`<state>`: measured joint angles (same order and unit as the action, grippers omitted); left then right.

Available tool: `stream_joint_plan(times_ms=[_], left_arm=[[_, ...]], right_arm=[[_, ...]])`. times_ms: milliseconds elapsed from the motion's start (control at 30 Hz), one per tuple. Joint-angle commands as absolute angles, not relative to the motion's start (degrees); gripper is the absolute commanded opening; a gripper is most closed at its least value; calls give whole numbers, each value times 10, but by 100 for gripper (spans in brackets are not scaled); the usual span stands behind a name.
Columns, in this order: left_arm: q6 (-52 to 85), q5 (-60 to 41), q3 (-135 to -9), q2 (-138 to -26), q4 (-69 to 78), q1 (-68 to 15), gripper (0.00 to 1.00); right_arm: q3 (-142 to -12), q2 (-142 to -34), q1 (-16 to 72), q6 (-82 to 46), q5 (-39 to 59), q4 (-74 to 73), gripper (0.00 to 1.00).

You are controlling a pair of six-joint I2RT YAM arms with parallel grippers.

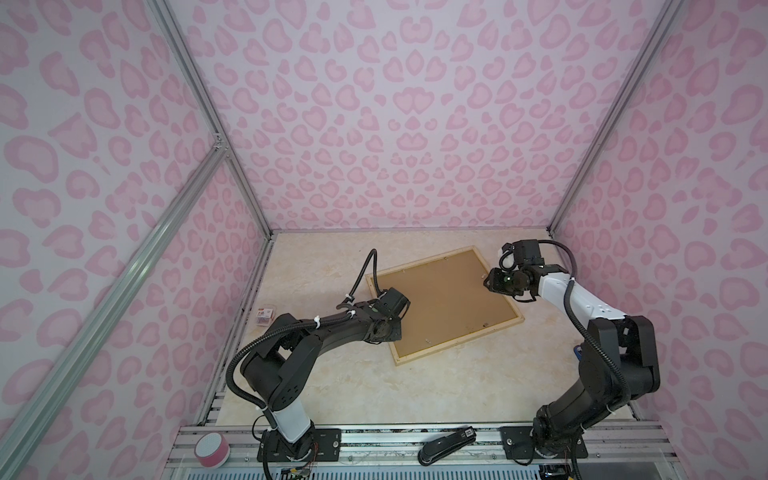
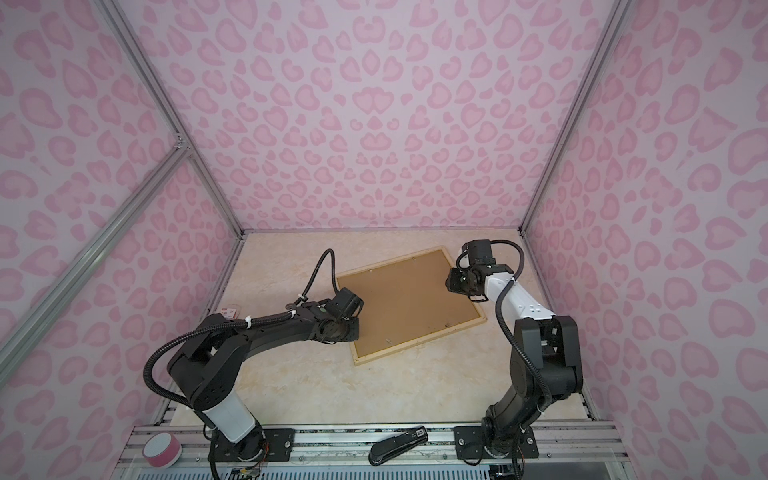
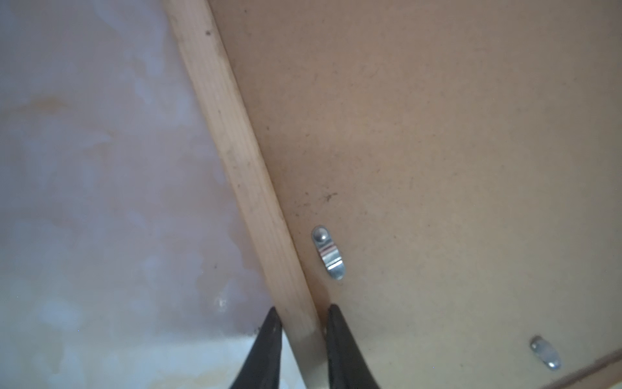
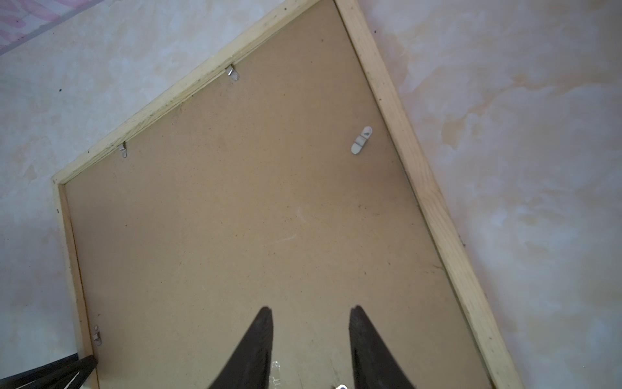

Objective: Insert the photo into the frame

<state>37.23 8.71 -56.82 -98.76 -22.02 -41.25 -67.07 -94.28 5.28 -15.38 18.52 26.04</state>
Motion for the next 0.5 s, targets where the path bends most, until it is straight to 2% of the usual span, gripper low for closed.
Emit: stream_joint_plan(times_ms=[0,300,467], left_arm=[[278,120,-570,-997,-210,-406,18],[194,94,-582,-1011,-152,-354,16],[181,75,-609,-1018,-158,-331,23]], right_arm=[[-670,-950,78,-151,192,244,40],[-679,-999,189,-189,202,193,39],[-701,-1053,257,-215,209,158,39]])
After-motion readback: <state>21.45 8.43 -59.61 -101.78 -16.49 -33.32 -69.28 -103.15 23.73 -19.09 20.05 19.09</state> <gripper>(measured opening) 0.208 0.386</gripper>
